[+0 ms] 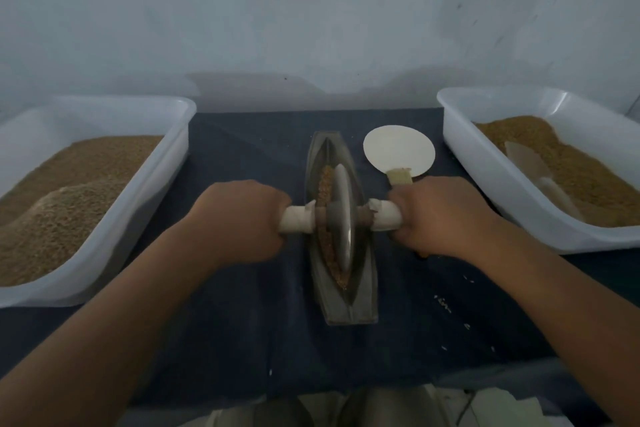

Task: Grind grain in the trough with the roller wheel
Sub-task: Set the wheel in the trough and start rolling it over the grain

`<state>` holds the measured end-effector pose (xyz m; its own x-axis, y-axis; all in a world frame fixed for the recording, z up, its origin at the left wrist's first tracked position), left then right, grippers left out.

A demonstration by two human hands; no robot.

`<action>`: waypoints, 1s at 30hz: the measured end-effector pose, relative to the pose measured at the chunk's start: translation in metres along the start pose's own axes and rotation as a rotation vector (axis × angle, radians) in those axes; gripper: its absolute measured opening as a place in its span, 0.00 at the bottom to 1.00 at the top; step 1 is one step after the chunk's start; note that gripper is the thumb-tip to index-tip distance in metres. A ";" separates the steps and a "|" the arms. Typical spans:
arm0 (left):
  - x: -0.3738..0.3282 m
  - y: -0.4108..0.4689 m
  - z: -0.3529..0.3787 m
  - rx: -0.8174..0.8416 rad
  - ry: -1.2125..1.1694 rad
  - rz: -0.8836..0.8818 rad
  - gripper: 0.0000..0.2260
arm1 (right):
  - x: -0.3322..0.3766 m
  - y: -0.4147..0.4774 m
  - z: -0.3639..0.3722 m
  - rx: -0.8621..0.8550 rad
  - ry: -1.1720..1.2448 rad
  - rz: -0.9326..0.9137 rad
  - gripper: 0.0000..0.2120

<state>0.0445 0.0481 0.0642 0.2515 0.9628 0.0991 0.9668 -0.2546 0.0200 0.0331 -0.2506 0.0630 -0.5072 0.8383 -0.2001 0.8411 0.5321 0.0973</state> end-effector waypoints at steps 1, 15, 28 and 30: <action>-0.001 0.003 -0.003 0.030 0.005 -0.020 0.09 | -0.001 0.003 0.001 0.041 0.000 0.038 0.12; -0.013 0.036 -0.011 0.044 0.018 -0.158 0.05 | -0.018 0.037 0.012 0.016 0.059 0.104 0.18; -0.009 0.065 -0.007 -0.066 -0.023 -0.277 0.09 | -0.044 0.075 0.009 0.097 -0.056 0.292 0.08; -0.014 0.078 -0.016 -0.053 -0.013 -0.297 0.06 | -0.050 0.090 0.004 0.111 -0.082 0.269 0.06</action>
<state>0.1158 0.0137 0.0805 -0.0410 0.9968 0.0687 0.9946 0.0342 0.0981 0.1352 -0.2452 0.0776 -0.2506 0.9325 -0.2599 0.9608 0.2726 0.0515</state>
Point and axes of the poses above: each hand's wrist, its own y-axis towards the middle knuckle, its own z-axis out of the palm, x = y × z, the point moved 2 cm from there along y, towards the middle knuckle, and after that the axes turned 9 degrees about -z, right-handed, at the moved point
